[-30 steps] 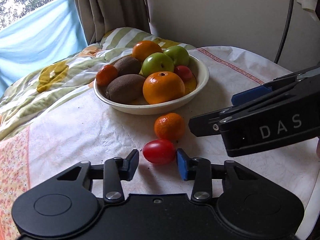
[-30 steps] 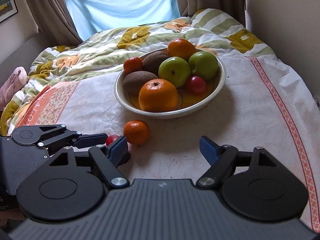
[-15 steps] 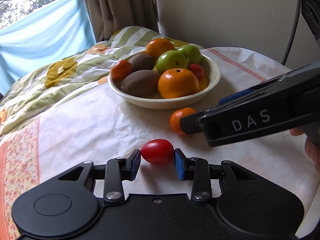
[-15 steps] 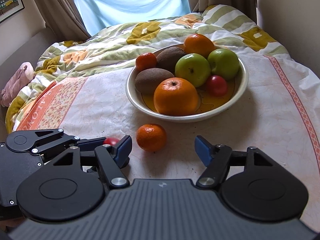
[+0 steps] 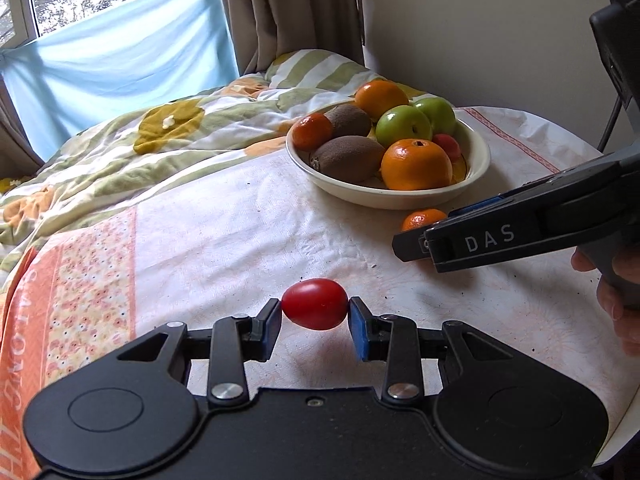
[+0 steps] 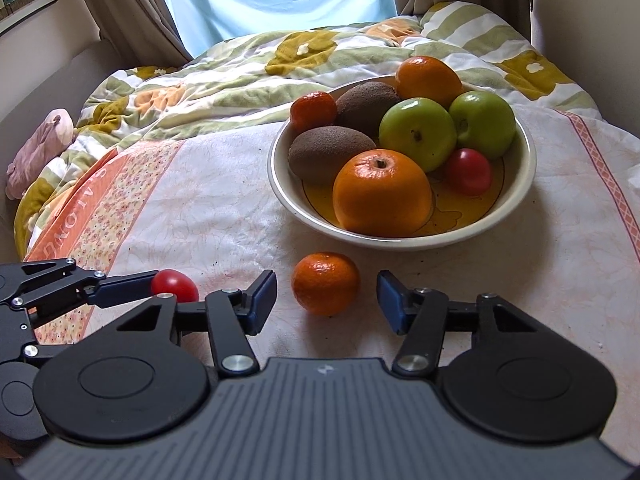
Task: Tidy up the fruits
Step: 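Grasp a red tomato with the left tool while the right tool grasps a tangerine, then carry tomato and tangerine into the duck bowl and open both tools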
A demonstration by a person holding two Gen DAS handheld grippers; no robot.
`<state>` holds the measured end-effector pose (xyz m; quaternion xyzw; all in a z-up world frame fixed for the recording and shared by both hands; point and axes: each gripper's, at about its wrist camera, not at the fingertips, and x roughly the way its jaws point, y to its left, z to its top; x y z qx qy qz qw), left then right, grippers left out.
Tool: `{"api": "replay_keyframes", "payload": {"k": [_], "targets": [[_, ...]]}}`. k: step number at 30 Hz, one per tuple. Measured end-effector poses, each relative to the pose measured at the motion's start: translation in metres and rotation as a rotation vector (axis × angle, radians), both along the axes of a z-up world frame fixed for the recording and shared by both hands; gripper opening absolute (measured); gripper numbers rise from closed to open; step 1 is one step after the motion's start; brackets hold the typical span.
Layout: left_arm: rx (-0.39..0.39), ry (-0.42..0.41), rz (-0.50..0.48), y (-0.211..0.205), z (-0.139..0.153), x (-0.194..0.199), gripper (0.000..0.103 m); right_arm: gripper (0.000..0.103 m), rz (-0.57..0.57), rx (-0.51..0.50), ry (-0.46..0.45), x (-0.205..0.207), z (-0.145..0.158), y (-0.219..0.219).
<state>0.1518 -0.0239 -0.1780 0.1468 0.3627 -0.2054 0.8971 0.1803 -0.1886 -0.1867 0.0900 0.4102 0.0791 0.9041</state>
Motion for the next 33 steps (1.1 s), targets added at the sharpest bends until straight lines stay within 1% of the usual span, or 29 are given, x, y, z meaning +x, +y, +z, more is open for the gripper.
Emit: {"api": "replay_keyframes", "payload": {"k": [1, 2, 5, 9, 15, 22, 25, 29, 33], "targets": [[-0.004, -0.001, 0.003, 0.001, 0.001, -0.001, 0.04, 0.062, 0.003, -0.003, 0.003, 0.0, -0.001, 0.0], [-0.011, -0.002, 0.007, 0.002, 0.002, -0.002, 0.04, 0.052, 0.006, -0.007, 0.007, 0.0, -0.001, 0.001], [-0.023, -0.01, 0.01, 0.003, 0.006, -0.004, 0.04, 0.052, 0.01, -0.017, 0.008, -0.001, -0.001, 0.002], [-0.03, -0.018, 0.014, 0.005, 0.02, -0.008, 0.04, 0.052, 0.008, -0.01, 0.012, -0.009, 0.007, 0.002], [-0.035, -0.061, 0.027, 0.006, 0.056, -0.016, 0.04, 0.052, -0.008, 0.015, -0.013, -0.027, 0.042, -0.002], [-0.064, -0.095, 0.037, 0.009, 0.097, -0.031, 0.04, 0.052, -0.052, -0.003, -0.059, -0.049, 0.09, -0.008], [-0.077, -0.092, 0.03, 0.008, 0.109, -0.034, 0.04, 0.052, -0.074, -0.02, -0.08, -0.058, 0.107, -0.013], [-0.097, -0.086, 0.026, 0.004, 0.117, -0.034, 0.04, 0.052, -0.107, -0.045, -0.096, -0.065, 0.123, -0.023], [-0.11, -0.1, 0.017, -0.003, 0.123, -0.029, 0.04, 0.052, -0.135, -0.062, -0.101, -0.069, 0.132, -0.035]]}}
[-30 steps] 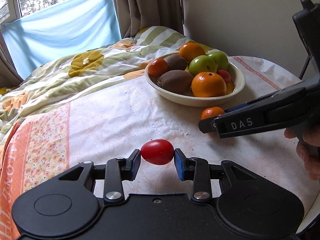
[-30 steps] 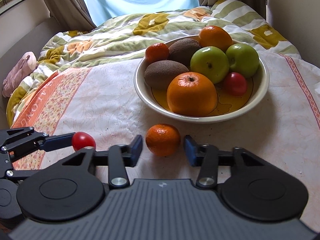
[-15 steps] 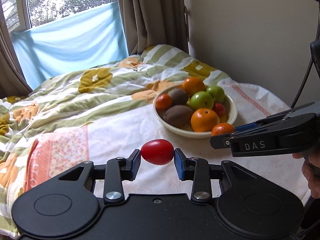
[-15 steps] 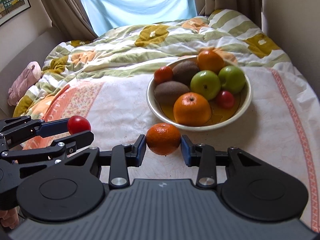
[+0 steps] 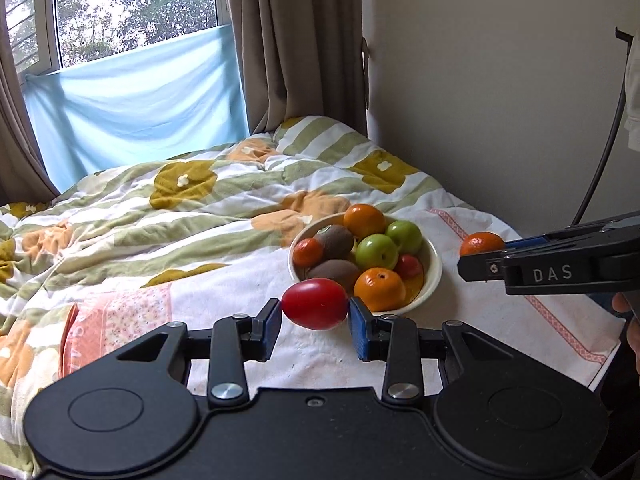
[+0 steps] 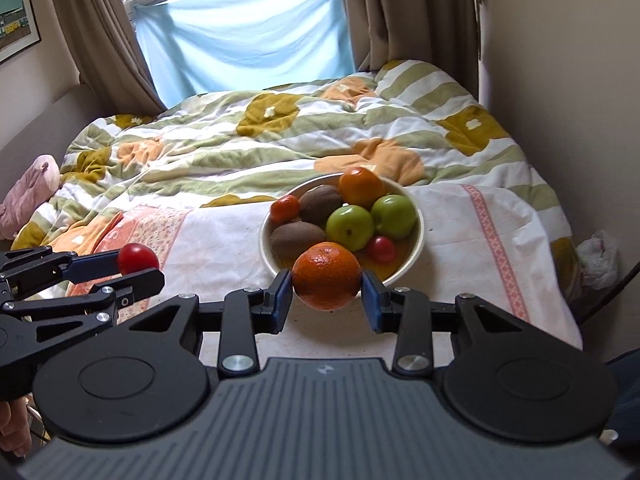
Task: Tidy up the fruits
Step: 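Carry tomato and tangerine into the duck bowl and open both tools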
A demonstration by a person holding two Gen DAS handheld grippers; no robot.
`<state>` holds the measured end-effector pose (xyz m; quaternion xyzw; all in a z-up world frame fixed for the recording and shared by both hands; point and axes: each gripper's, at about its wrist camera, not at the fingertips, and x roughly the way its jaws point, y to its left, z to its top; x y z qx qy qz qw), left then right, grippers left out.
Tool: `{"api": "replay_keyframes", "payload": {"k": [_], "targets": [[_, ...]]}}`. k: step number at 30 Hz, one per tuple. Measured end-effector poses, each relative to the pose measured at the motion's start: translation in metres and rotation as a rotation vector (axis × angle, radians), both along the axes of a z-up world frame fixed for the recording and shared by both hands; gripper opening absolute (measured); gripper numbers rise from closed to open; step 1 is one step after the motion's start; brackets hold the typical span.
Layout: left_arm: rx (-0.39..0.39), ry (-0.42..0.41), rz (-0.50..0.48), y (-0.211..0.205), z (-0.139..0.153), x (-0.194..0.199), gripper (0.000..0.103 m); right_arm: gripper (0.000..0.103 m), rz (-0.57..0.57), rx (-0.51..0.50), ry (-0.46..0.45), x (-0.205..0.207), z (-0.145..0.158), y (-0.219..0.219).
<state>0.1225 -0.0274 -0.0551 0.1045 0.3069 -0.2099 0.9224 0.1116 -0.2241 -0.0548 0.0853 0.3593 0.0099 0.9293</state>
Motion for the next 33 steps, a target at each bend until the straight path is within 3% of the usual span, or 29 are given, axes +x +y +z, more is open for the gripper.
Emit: {"api": "replay_keyframes", "payload": {"k": [11, 23, 33], "targets": [[-0.011, 0.019, 0.003, -0.031, -0.005, 0.039, 0.04, 0.052, -0.016, -0.016, 0.02, 0.019, -0.008, -0.031], [0.043, 0.12, 0.017, -0.068, -0.05, 0.098, 0.04, 0.052, 0.024, 0.013, 0.092, 0.072, -0.043, -0.057], [0.088, 0.201, 0.03, -0.078, -0.082, 0.119, 0.04, 0.052, 0.051, 0.038, 0.135, 0.1, -0.064, -0.065]]}}
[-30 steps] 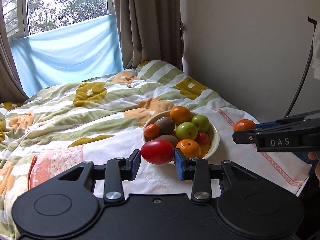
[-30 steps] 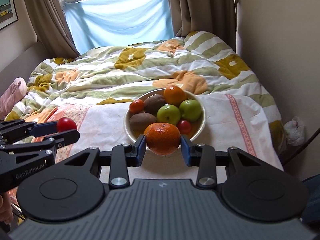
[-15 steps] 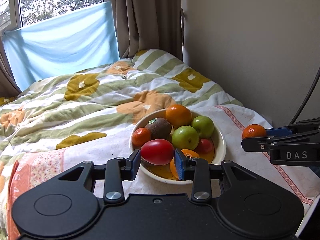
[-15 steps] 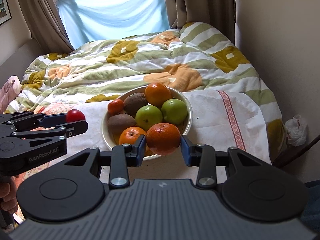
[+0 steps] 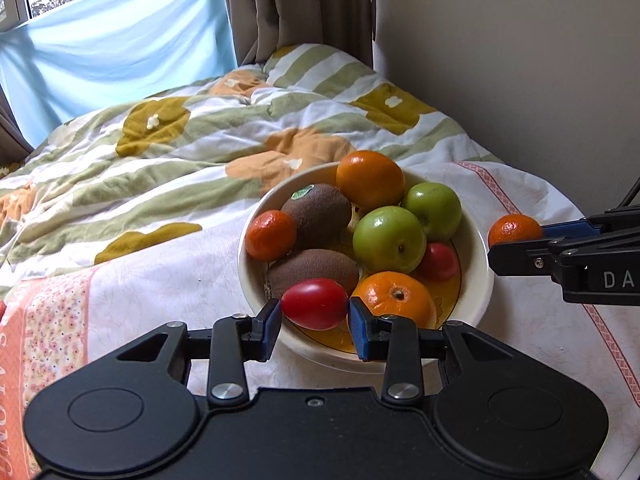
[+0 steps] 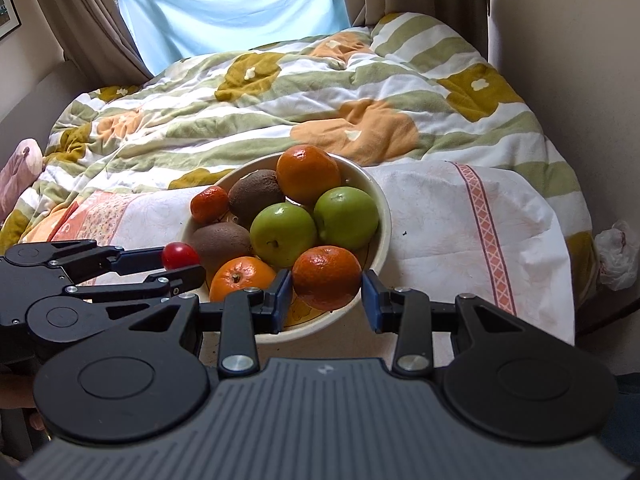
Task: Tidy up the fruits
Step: 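Carry tomato and tangerine into the duck bowl and open both tools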
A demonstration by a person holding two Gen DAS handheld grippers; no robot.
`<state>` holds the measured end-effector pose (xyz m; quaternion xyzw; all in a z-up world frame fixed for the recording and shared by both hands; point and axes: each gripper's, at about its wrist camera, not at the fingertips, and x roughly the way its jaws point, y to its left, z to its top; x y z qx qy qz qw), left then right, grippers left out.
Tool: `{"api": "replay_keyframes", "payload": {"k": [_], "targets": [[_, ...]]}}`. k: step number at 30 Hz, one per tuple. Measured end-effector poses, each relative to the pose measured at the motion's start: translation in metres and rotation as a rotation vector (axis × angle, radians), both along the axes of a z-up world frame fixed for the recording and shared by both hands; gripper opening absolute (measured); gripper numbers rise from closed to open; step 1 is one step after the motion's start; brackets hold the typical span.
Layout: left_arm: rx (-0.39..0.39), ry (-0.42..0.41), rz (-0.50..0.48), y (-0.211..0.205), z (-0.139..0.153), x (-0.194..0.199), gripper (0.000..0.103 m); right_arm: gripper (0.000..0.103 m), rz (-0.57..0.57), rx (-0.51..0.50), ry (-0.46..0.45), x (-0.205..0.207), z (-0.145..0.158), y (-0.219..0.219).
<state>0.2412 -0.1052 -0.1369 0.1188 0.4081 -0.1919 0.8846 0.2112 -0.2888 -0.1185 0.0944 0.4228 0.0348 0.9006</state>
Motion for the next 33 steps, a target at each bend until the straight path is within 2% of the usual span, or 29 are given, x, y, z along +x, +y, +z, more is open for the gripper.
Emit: {"api": "replay_keyframes", "payload": {"k": [1, 2, 3, 5, 13, 20, 30, 32, 33], "targets": [[0.002, 0.004, 0.005, 0.0, 0.0, 0.0, 0.041, 0.052, 0.001, 0.003, 0.002, 0.001, -0.001, 0.0], [0.002, 0.003, 0.008, 0.0, -0.001, 0.001, 0.049, 0.052, 0.001, 0.005, 0.003, 0.002, -0.002, 0.0], [0.001, 0.001, 0.011, 0.0, 0.0, 0.001, 0.067, 0.052, 0.0, 0.008, 0.004, 0.003, -0.002, -0.001], [-0.007, -0.023, 0.018, 0.003, 0.005, -0.002, 0.084, 0.052, 0.001, 0.006, 0.004, 0.004, -0.002, -0.001], [-0.035, -0.057, 0.072, 0.026, 0.028, -0.016, 0.099, 0.052, 0.014, 0.0, -0.002, 0.005, -0.003, 0.002], [-0.027, -0.11, 0.13, 0.044, 0.043, -0.035, 0.099, 0.052, 0.054, 0.023, 0.01, 0.009, -0.005, 0.01], [-0.028, -0.116, 0.17, 0.059, 0.049, -0.044, 0.099, 0.053, 0.081, 0.02, 0.03, 0.019, -0.016, 0.018], [-0.02, -0.119, 0.175, 0.059, 0.049, -0.045, 0.099, 0.055, 0.082, 0.025, 0.032, 0.02, -0.018, 0.018], [-0.019, -0.119, 0.177, 0.059, 0.049, -0.045, 0.099, 0.065, 0.078, 0.024, 0.024, 0.019, -0.019, 0.018]]}}
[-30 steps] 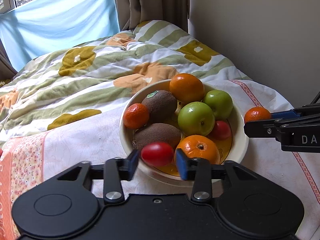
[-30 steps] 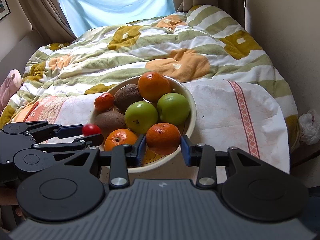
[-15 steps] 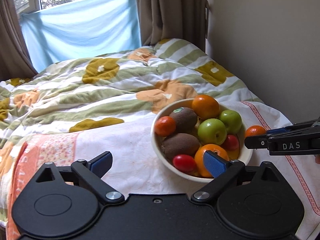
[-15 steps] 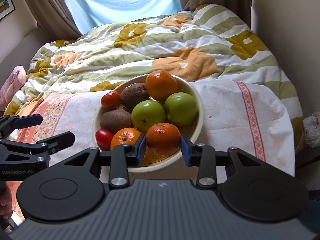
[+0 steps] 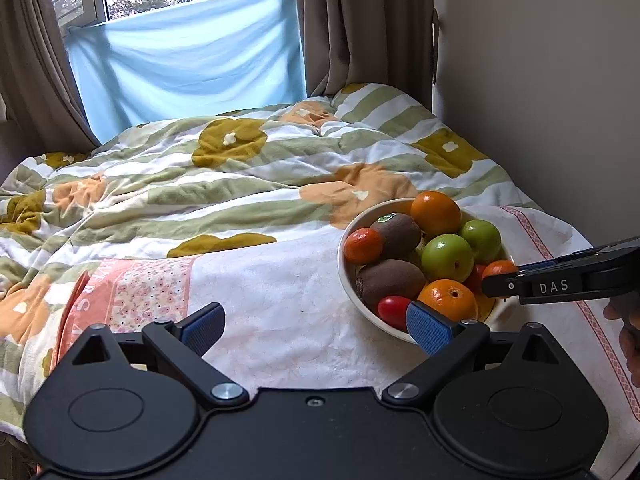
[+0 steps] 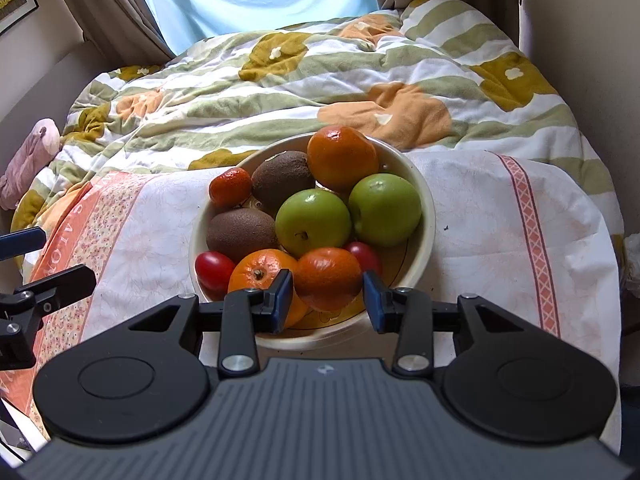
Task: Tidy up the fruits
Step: 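Lift both tools away from the full bowl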
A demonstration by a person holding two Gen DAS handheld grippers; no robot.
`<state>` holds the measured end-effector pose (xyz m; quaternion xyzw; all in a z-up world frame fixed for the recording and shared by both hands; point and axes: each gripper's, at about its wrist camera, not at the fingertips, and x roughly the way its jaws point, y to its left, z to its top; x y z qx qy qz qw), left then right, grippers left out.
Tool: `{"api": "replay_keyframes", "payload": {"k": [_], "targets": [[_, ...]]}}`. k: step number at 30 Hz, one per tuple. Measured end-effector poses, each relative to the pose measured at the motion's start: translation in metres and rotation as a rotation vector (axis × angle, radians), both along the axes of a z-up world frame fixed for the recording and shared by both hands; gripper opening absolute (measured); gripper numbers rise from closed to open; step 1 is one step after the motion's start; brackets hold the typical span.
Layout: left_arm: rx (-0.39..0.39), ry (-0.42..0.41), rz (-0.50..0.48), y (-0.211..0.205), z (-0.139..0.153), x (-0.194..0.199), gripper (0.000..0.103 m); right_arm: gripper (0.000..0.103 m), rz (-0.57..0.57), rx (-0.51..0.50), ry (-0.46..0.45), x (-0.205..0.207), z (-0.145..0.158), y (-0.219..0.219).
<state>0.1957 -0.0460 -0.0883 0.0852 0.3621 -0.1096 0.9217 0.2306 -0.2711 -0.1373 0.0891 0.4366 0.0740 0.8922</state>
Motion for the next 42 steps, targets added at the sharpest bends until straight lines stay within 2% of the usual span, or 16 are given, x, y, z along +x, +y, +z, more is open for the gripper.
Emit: {"api": "replay_keyframes", "payload": {"k": [1, 2, 3, 6, 12, 23, 33, 42], "targets": [[0.001, 0.001, 0.003, 0.0, 0.0, -0.001, 0.099, 0.071, -0.003, 0.001, -0.003, -0.001, 0.0, 0.0], [0.001, 0.003, 0.005, 0.001, 0.0, -0.001, 0.099, 0.091, -0.013, 0.001, -0.003, -0.001, -0.001, 0.0], [0.0, 0.004, 0.008, 0.002, -0.001, -0.003, 0.099, 0.103, -0.024, 0.005, -0.003, -0.002, -0.001, -0.002], [-0.002, 0.006, 0.012, 0.003, -0.001, -0.007, 0.099, 0.103, -0.035, 0.028, -0.012, -0.006, -0.001, -0.005], [-0.012, -0.011, 0.011, 0.005, 0.005, -0.019, 0.099, 0.103, -0.053, 0.001, -0.022, -0.018, 0.007, -0.007], [-0.059, -0.085, -0.011, 0.005, 0.039, -0.06, 0.099, 0.103, -0.069, -0.022, -0.113, -0.068, 0.059, 0.0], [-0.096, -0.114, 0.04, 0.023, 0.077, -0.099, 0.099, 0.103, -0.125, -0.084, -0.15, -0.134, 0.115, 0.012], [-0.078, -0.087, 0.082, 0.041, 0.089, -0.131, 0.1, 0.103, -0.126, -0.15, -0.167, -0.181, 0.143, 0.031]]}}
